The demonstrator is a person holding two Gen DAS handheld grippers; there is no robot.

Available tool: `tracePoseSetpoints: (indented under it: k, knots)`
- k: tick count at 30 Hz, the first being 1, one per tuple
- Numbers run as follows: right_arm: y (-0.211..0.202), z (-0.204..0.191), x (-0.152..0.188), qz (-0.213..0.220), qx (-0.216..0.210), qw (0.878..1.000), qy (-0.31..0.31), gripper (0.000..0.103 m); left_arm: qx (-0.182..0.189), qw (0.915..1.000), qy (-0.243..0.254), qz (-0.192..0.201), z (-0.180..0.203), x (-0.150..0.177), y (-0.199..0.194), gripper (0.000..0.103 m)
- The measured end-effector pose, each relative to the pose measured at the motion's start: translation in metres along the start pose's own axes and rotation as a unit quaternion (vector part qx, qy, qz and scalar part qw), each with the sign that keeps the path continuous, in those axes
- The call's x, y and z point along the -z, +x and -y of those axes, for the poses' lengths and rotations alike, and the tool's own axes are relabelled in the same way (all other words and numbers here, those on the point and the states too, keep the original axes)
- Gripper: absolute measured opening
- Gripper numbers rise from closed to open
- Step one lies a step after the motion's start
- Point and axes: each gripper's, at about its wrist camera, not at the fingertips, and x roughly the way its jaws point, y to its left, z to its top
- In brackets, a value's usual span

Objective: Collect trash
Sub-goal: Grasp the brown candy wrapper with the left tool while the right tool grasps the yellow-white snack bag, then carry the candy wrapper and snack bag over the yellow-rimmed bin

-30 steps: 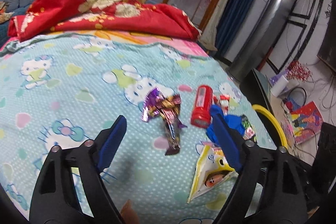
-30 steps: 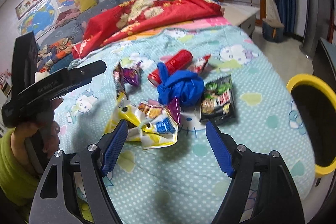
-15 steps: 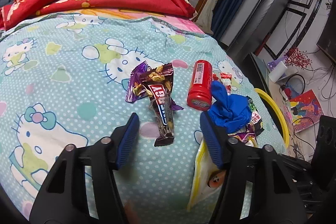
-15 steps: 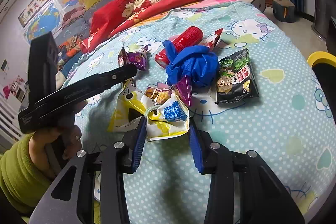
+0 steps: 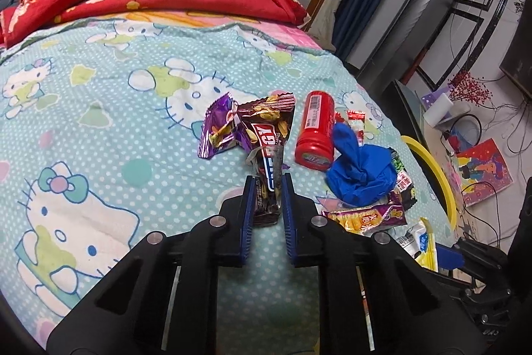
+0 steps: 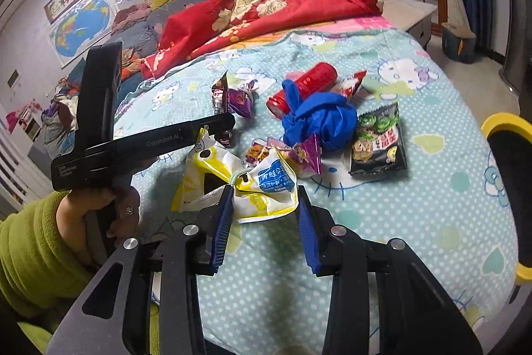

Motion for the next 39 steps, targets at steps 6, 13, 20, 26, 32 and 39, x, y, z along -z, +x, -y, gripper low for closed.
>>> tracePoseSetpoints:
  k: [6, 13, 20, 26, 32, 39]
  knots:
    - [-0.013, -0.003, -0.006, 0.028, 0.012, 0.999, -0.014, 0.034, 0.009, 0.9995, -0.003, 0.03, 0.002, -0.009, -0.021, 0.01]
    - [-0.024, 0.007, -0.014, 0.053, 0.026, 0.998, -0.004, 0.034, 0.02, 0.9978, 0.007, 0.062, 0.014, -0.016, -0.044, 0.01]
    - [-0.036, 0.02, -0.021, 0.077, 0.045, 0.996, 0.009, 0.034, 0.032, 0.9964, 0.03, 0.072, 0.034, -0.016, -0.052, 0.01]
    - [-0.048, 0.038, -0.026, 0.094, 0.058, 0.994, 0.026, 0.034, 0.039, 0.9953, 0.046, 0.076, 0.047, -0.015, -0.055, 0.01]
    - [-0.06, 0.053, -0.031, 0.113, 0.073, 0.99, 0.043, 0.034, 0.048, 0.9941, 0.059, 0.078, 0.062, -0.013, -0.056, 0.01]
    - [-0.072, 0.071, -0.034, 0.129, 0.083, 0.986, 0.059, 0.034, 0.059, 0.9921, 0.078, 0.079, 0.081, -0.01, -0.056, 0.01]
